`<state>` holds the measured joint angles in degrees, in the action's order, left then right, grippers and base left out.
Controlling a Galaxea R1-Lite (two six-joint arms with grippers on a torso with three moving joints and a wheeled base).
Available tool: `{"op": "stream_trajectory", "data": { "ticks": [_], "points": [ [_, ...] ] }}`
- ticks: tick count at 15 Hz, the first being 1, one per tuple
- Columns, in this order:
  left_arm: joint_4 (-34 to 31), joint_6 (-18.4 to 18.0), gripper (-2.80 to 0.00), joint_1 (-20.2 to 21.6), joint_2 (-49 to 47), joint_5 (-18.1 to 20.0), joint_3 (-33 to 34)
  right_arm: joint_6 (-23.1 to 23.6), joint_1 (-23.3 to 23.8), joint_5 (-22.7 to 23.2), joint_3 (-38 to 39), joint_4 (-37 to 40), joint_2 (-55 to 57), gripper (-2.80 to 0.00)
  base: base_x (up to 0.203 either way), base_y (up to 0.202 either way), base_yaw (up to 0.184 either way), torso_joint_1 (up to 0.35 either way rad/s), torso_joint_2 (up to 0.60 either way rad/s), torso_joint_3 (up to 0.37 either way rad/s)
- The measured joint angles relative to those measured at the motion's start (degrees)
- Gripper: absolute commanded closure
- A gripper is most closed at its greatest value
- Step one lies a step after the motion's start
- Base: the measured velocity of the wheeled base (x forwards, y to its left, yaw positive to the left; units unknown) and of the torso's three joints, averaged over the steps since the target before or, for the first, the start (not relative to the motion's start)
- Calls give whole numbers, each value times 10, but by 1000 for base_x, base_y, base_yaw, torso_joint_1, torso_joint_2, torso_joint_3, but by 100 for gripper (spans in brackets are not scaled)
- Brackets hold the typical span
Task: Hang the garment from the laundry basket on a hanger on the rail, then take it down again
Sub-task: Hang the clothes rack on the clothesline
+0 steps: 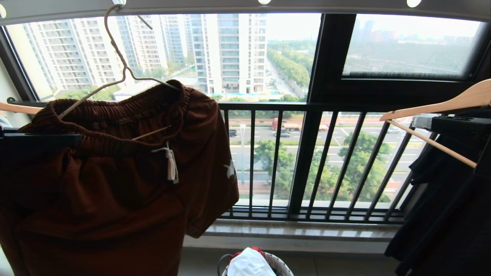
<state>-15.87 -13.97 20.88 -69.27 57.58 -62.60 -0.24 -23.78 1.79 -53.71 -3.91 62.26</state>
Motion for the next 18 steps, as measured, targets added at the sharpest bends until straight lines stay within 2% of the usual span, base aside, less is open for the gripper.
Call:
{"op": "stream_trajectory", "data": {
  "ticks": [4, 8, 11, 13, 18],
  "points": [
    [-5, 34, -280, 0, 24, -2, 2, 5, 0, 12, 1, 1, 2, 0, 0, 0, 0, 0, 0, 0],
    [-6, 67, -280, 1, 52, -39, 4, 6, 1, 12, 0, 1, 3, 0, 0, 0, 0, 0, 0, 0],
    [-12, 70, -280, 1, 59, -46, 4, 6, 1, 12, -2, 0, 5, 0, 0, 0, 0, 0, 0, 0],
    [-42, 69, -280, 1, 66, -66, 4, 6, 1, 13, -2, -1, 6, 0, 0, 0, 0, 0, 0, 0],
    [-49, 69, -280, 0, 88, -68, 3, 6, 1, 13, -2, -1, 6, 0, 0, 0, 0, 0, 0, 0]
  ]
}}
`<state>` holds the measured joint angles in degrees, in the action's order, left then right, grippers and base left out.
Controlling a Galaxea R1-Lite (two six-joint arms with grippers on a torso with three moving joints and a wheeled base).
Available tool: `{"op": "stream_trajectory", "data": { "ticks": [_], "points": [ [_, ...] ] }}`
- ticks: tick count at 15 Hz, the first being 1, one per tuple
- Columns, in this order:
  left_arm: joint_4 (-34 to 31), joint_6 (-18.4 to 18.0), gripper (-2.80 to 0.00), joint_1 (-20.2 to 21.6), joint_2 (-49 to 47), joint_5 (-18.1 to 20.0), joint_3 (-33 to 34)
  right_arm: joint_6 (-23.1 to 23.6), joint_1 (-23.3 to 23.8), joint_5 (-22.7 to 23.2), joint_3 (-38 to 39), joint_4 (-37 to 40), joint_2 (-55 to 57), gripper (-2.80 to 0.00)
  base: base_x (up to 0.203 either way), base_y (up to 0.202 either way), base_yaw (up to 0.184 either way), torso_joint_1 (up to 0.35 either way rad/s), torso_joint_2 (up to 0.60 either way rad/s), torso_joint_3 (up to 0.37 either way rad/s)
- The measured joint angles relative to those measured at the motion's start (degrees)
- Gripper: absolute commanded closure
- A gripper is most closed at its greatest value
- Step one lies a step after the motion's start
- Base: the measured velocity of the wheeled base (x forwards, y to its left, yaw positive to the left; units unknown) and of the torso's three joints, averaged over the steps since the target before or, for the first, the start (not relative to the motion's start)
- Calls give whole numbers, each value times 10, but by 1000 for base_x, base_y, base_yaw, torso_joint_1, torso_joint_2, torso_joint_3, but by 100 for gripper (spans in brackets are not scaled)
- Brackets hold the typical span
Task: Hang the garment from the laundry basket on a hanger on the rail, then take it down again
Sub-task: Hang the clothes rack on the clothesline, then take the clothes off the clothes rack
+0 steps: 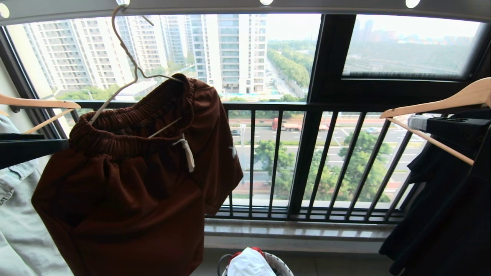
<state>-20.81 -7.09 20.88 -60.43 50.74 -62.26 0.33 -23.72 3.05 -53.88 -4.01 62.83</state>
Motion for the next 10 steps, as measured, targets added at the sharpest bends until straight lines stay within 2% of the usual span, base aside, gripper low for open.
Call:
{"op": "stream_trajectory", "data": {
  "ticks": [3, 4, 5, 7, 10],
  "points": [
    [-18, 3, -280, 1, 39, -1, 7, 0, 0, 0, 0, 0, -4, 0, 0, 0, 0, 0, 0, 0],
    [-34, 9, -108, 1, 60, -2, 9, 0, 0, 0, 0, 2, -5, 0, 0, 0, 0, 0, 0, 0],
    [-51, 20, 0, 1, 85, -1, 9, 0, 0, 0, 1, 2, -5, 0, 0, 0, 0, 0, 0, 0],
    [-93, 41, 0, 1, 141, 9, 1, 0, 0, 0, 2, 2, -2, 0, 0, 0, 0, 0, 0, 0],
    [-138, 63, 0, 0, 227, 45, -6, -1, -1, 0, 4, 3, 0, 0, 0, 0, 0, 0, 0, 0]
  ]
}}
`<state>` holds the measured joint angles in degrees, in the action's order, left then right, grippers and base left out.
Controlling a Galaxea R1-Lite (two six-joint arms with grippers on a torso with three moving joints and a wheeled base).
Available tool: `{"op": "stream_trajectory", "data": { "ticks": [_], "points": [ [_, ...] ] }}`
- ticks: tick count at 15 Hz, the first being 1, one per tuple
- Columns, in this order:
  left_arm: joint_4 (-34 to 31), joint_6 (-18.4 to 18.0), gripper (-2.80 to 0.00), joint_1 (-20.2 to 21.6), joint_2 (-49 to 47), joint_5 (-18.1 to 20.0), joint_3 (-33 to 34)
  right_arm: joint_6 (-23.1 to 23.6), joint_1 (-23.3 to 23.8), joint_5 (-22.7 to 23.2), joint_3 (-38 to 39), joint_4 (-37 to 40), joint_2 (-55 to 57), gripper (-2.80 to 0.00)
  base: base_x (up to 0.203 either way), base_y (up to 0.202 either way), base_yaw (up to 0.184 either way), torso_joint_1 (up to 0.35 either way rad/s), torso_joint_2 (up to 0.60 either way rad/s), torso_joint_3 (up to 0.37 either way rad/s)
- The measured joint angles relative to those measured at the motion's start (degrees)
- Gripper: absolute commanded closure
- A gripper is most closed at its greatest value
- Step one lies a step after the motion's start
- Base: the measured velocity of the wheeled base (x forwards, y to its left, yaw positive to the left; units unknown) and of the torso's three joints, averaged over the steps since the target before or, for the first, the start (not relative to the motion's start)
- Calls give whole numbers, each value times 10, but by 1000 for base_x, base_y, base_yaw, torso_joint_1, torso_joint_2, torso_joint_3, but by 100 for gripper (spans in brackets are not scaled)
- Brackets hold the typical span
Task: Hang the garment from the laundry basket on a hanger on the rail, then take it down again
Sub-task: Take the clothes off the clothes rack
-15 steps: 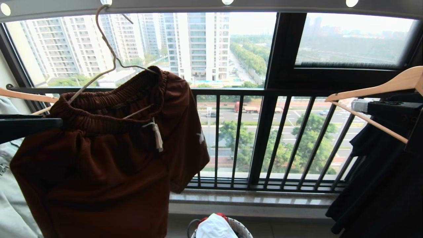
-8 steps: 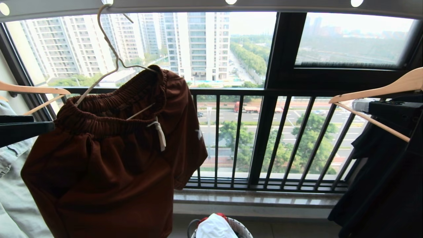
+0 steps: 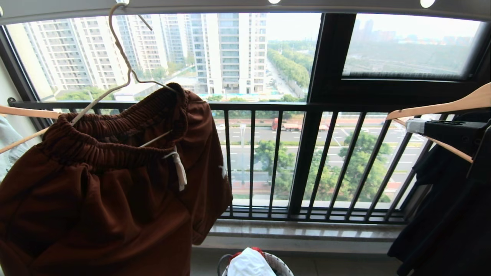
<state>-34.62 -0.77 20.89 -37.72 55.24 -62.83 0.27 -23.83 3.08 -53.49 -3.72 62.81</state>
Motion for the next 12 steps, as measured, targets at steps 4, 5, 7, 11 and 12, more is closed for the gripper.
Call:
{"op": "stream_trajectory", "data": {
  "ticks": [4, 5, 7, 11, 12],
  "points": [
    [-3, 64, 0, -22, 67, 83, 3, -2, 1, -36, 6, 53, -34, 0, 0, 0, 0, 0, 0, 0],
    [-4, 69, 0, -38, 74, 104, 3, -2, 1, -65, 3, 78, -45, 0, 0, 0, 0, 0, 0, 0],
    [-6, 85, 0, -79, 86, 115, 5, -2, 1, -115, -7, 127, -73, 0, 0, 0, 0, 0, 0, 0],
    [-7, 137, 0, -160, 110, 86, 8, -2, 7, -206, -14, 226, -151, 0, 0, 0, 0, 0, 0, 0],
    [-10, 143, 0, -168, 119, 78, 8, -2, 19, -219, -14, 249, -171, 0, 0, 0, 0, 0, 0, 0]
  ]
}}
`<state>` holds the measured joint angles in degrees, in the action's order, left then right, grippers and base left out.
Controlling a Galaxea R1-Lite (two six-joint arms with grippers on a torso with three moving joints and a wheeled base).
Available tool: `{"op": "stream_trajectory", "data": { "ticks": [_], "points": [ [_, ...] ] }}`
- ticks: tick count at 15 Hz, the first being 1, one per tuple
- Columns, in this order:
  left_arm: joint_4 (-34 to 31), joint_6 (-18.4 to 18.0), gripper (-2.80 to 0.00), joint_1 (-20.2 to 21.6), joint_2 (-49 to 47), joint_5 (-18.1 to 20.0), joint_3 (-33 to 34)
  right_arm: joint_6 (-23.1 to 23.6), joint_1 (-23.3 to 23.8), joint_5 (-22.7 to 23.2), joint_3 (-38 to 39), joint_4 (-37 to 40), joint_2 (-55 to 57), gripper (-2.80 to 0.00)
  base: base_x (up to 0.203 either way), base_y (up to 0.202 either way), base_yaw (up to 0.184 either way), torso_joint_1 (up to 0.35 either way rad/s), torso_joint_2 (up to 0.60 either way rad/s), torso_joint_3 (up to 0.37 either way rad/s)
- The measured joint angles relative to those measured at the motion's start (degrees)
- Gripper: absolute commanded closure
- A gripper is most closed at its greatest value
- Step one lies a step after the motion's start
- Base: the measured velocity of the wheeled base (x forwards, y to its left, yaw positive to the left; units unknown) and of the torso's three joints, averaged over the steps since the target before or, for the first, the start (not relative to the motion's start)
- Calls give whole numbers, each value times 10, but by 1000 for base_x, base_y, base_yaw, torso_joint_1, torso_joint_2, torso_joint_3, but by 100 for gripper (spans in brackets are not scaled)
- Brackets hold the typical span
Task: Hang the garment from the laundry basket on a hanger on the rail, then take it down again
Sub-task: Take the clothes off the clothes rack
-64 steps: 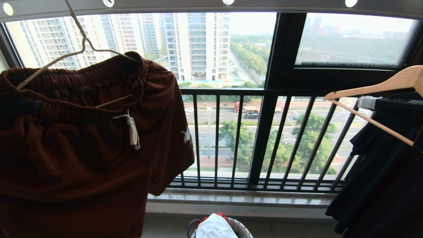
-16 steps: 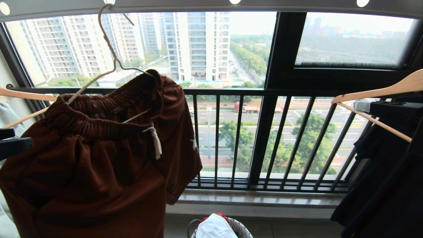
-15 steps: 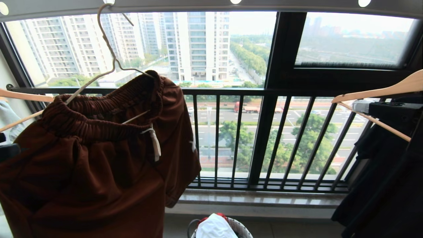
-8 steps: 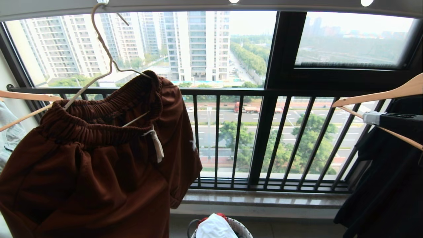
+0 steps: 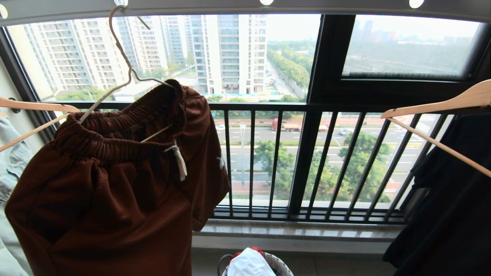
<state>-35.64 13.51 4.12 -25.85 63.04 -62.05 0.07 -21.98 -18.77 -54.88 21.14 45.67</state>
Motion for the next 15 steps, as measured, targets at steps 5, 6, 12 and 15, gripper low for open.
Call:
{"op": "stream_trajectory", "data": {
  "ticks": [5, 6, 12, 15],
  "points": [
    [-19, 57, 0, -34, 55, -80, 3, 10, 105, -21, -1, 88, -108, 0, 0, 0, 0, 0, 0, 0],
    [-21, 71, 0, -56, 67, -101, 4, 16, 125, -20, 1, 105, -132, 0, 0, 0, 0, 0, 0, 0],
    [-69, 85, 0, -86, 96, -312, 8, 13, 155, -20, 124, 131, -267, 0, 0, 0, 0, 0, 0, 0],
    [-69, 87, 0, -51, 108, -331, 7, 3, 157, -11, 173, 111, -289, 0, 0, 0, 0, 0, 0, 0]
  ]
}}
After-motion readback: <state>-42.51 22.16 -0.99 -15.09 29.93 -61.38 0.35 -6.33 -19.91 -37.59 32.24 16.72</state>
